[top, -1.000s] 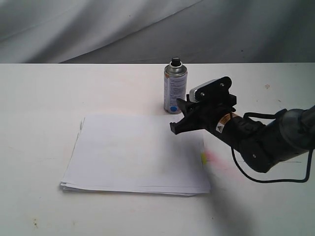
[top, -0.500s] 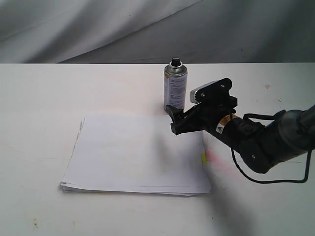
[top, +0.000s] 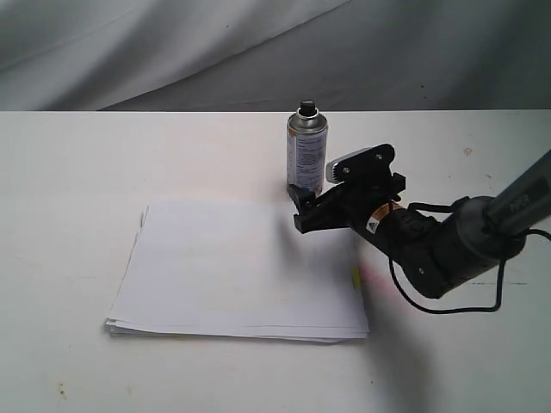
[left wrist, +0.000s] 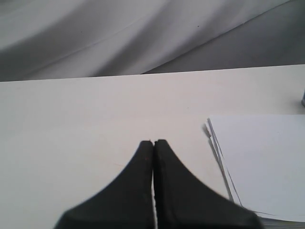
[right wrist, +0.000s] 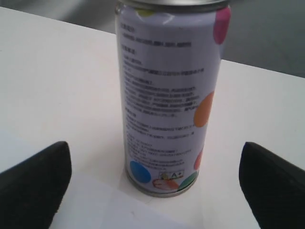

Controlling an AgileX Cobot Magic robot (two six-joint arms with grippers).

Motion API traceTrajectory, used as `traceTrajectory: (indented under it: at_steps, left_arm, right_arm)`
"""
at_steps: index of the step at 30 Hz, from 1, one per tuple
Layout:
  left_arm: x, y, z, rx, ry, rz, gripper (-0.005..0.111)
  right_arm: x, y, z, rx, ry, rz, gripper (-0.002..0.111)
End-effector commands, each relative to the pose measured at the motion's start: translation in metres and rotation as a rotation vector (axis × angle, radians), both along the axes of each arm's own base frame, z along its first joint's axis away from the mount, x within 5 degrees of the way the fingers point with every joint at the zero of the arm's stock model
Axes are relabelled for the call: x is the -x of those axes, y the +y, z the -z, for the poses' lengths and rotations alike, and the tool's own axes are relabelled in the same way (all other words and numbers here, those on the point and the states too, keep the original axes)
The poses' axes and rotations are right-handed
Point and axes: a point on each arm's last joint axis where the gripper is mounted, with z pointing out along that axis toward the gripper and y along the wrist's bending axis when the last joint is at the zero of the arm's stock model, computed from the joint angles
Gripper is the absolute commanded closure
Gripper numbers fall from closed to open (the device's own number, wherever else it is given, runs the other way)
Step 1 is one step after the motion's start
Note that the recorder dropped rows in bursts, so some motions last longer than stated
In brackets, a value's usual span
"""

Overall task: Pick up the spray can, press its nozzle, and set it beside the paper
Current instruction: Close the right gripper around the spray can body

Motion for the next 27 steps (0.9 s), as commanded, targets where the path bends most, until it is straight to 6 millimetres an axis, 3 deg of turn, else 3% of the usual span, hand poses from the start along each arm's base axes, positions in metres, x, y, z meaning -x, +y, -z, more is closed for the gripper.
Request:
traceTrajectory:
  at_steps: [1, 11, 27]
  left_arm:
    - [0.000, 0.000, 0.000, 0.003, -0.009, -0.003, 0.107]
    - [0.000, 0.000, 0.000, 0.003, -0.009, -0.003, 0.107]
    - [0.000, 0.000, 0.000, 0.003, -0.009, -0.003, 0.107]
  right_arm:
    - [-0.012, 0.003, 0.000, -0.016, -0.030, 0.008, 0.021]
    - [-0.031, 0.012, 0.009, -0.008, -0.027, 0.005, 0.021]
    - [-0.045, 0.017, 0.002, -0.020, -0.042, 0.021, 0.021]
